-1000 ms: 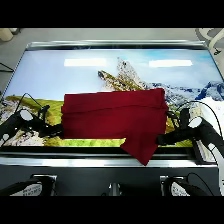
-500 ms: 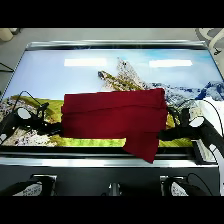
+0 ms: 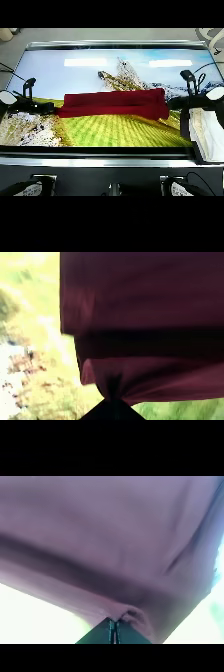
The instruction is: Fold the shirts.
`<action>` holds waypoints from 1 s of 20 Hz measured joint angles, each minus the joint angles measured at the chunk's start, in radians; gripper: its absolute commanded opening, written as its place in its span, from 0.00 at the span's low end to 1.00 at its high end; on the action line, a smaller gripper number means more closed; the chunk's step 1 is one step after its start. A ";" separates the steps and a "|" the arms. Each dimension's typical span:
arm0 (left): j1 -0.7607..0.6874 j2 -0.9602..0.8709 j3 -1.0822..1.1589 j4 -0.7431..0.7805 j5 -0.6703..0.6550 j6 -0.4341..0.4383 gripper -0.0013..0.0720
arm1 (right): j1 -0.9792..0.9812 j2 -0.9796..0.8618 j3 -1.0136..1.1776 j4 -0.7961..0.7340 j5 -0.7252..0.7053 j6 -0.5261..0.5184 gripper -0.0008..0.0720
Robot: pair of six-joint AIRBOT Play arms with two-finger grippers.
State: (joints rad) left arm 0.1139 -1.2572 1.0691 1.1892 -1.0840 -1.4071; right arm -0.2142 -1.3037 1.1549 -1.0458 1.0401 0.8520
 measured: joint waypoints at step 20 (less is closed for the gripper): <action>0.027 -0.559 0.511 -0.296 -0.058 -0.074 0.93 | 0.067 -0.434 0.332 -0.092 -0.081 0.051 1.00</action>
State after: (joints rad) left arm 0.1406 -1.8164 1.5803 0.8936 -1.1419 -1.4807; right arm -0.1474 -1.7374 1.4868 -1.1381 0.9588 0.9031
